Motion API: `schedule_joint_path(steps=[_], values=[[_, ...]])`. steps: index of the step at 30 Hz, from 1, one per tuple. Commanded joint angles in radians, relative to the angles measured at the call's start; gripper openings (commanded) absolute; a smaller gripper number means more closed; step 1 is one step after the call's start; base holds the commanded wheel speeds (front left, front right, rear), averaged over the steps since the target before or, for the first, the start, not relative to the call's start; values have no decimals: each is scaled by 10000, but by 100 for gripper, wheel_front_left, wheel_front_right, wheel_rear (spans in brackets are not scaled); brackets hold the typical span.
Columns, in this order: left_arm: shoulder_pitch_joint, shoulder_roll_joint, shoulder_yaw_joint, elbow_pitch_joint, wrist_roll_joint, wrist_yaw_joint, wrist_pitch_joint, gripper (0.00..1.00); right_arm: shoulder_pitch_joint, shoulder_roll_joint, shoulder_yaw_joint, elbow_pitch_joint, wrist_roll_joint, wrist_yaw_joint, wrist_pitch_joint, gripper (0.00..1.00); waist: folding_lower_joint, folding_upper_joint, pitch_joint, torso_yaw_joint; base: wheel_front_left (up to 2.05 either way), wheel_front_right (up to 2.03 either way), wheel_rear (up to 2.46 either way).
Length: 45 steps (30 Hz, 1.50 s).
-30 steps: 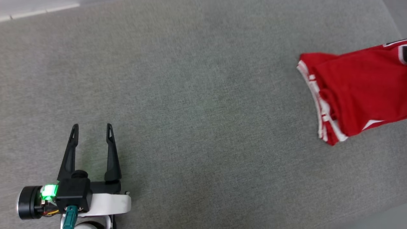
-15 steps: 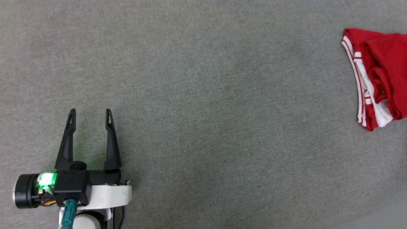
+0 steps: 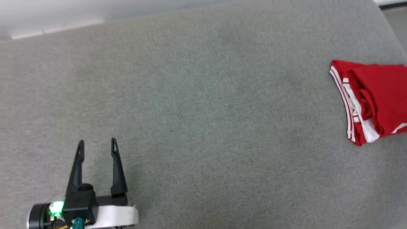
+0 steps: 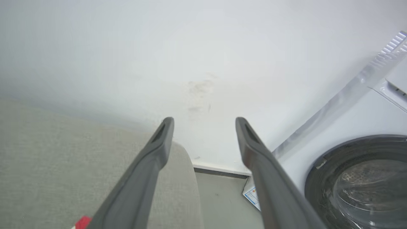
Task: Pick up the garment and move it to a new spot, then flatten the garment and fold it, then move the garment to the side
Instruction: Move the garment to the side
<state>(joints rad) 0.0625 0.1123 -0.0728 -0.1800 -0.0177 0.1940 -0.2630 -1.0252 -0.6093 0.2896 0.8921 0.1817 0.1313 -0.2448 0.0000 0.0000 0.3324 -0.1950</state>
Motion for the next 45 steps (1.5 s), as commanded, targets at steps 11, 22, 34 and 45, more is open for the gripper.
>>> schedule_joint_path(steps=[11, 22, 34, 45], values=[[784, -264, -63, 381, -112, -33, -23, 100, 3322, 3081, -2241, -4620, -1268, -11, -196, 100, 0, 0, -1568, 1059, 0, 0, 0], [1201, -393, -86, 843, -180, -249, -23, 100, 6855, 4879, -2499, -6887, -979, -11, -199, 100, 0, 0, -2490, 1725, 0, 0, 0], [1771, -428, 62, 905, -196, -442, -22, 100, 9755, 5447, -2835, -7927, -759, -10, -198, 100, 0, 0, -3201, 1910, 0, 0, 0], [2173, -481, 197, 726, -293, -819, -22, 100, 11263, 5600, -3277, -8667, -579, -10, -198, 100, 0, 0, -3569, 1908, 0, 0, 0]])
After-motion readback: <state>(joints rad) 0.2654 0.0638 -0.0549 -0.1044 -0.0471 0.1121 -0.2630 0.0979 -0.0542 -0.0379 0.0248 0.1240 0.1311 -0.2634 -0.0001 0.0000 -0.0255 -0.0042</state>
